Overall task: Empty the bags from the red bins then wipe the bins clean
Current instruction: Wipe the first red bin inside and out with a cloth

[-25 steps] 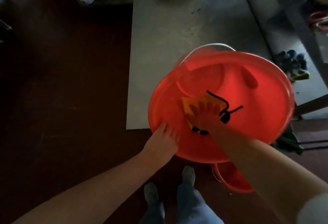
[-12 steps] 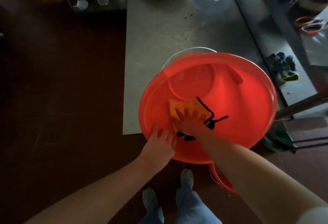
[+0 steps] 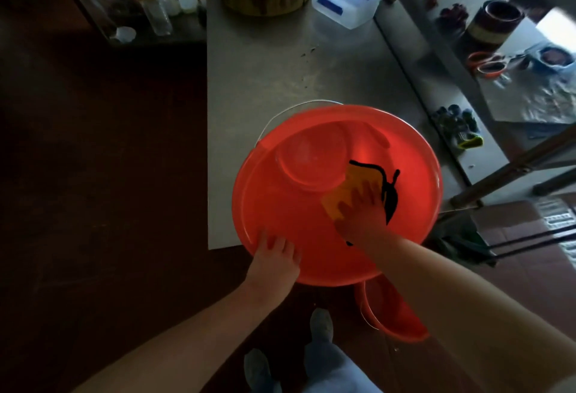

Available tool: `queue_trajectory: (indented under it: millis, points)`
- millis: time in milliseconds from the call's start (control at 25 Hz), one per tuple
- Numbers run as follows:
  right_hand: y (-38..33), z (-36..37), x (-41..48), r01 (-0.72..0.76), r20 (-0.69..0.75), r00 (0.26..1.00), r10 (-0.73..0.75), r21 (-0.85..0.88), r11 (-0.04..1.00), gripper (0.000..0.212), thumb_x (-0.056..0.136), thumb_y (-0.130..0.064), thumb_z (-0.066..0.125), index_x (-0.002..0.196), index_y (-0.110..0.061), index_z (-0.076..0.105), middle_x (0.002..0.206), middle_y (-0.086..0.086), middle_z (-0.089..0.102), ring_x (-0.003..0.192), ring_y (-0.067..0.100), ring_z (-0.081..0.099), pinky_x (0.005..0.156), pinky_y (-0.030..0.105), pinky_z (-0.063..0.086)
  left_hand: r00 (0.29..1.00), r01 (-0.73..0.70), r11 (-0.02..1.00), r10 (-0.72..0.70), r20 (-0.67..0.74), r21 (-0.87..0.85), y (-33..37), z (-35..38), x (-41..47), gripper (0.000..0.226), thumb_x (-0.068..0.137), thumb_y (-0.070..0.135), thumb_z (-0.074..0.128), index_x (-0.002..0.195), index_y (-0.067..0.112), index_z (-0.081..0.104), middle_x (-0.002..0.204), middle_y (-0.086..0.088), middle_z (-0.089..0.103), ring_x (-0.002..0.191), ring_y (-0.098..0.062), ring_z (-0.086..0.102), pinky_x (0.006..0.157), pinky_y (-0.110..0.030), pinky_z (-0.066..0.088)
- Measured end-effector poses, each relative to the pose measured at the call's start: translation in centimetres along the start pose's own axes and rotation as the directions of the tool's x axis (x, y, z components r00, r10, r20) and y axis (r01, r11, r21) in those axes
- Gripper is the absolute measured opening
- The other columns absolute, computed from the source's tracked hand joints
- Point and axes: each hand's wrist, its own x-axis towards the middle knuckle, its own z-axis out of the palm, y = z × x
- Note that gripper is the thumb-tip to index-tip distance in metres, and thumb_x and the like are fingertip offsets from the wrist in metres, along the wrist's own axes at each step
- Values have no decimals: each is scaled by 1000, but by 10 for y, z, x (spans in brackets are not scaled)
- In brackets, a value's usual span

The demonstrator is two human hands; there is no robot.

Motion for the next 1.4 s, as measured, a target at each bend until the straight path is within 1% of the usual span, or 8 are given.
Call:
queue_trajectory:
  millis: [80, 240, 360, 520, 640, 960, 1160, 1400]
  points:
    - [-28, 7, -14, -34, 28, 999, 32, 48, 998, 71, 92, -63, 15, 154, -35, 37, 167, 13, 18, 153, 44, 2, 113, 59, -21, 1000, -21, 999, 21, 7, 30, 0, -2, 2, 44, 96, 26, 53, 137, 11, 56, 131, -17, 56, 128, -38, 46, 112, -69, 19]
    - [-72, 5, -18, -78, 164, 986, 34, 270, 960, 66, 99, -68, 17, 159, -42, 11, 169, 5, 7, 152, 44, -1, 117, 64, -8, 999, -26, 999, 26, 25, 28, 3, -8, 3, 45, 99, 25, 48, 141, 10, 49, 134, -15, 52, 126, -37, 43, 113, -68, 17]
    - [-68, 3, -27, -13, 105, 994, -12, 231, 973, 64, 99, -68, 17, 158, -43, 16, 168, 4, 11, 152, 42, 3, 119, 61, -6, 999, -1, 1000, 1, 34, -6, 5, -8, 1, 44, 99, 25, 46, 141, 12, 48, 135, -14, 50, 126, -36, 43, 112, -67, 18]
    - [-20, -3, -30, 10, -93, 996, -10, -3, 1000, 60, 97, -64, 32, 150, -38, 43, 165, 9, 25, 153, 39, 8, 121, 54, -10, 997, 43, 998, -40, 70, -53, 12, -5, 0, 44, 98, 25, 48, 141, 16, 49, 136, -13, 50, 128, -36, 42, 111, -68, 19]
    - [2, -16, -30, -42, -63, 997, 32, -159, 986, 60, 99, -61, 30, 151, -35, 41, 168, 12, 16, 154, 41, -2, 122, 56, -9, 994, 75, 994, -69, 80, -82, 17, -9, 3, 41, 97, 25, 52, 137, 17, 53, 134, -13, 52, 127, -36, 42, 109, -67, 22]
    - [-68, -3, -69, -105, 140, 988, 73, 240, 965, 66, 99, -66, 19, 159, -40, 16, 169, 6, 7, 153, 43, -4, 118, 63, -10, 997, 43, 999, -45, 69, 29, 16, -20, 5, 33, 99, 23, 47, 128, 16, 61, 134, -11, 52, 125, -35, 42, 112, -64, 19]
    - [-36, -10, -85, -17, 98, 995, 6, 116, 993, 63, 100, -65, 17, 158, -42, 18, 169, 3, 7, 154, 36, -7, 121, 56, -13, 997, 51, 999, -52, 63, 4, 14, -16, 1, 38, 99, 20, 45, 134, 18, 58, 134, -11, 52, 127, -34, 42, 113, -65, 19]
    - [-22, -17, -101, -96, 97, 991, 93, 32, 995, 63, 100, -63, 18, 158, -40, 22, 170, 6, 6, 154, 38, -12, 119, 57, -17, 998, 24, 999, -26, 64, 42, 14, -29, 6, 31, 98, 20, 48, 124, 19, 64, 129, -12, 56, 125, -34, 43, 111, -64, 21]
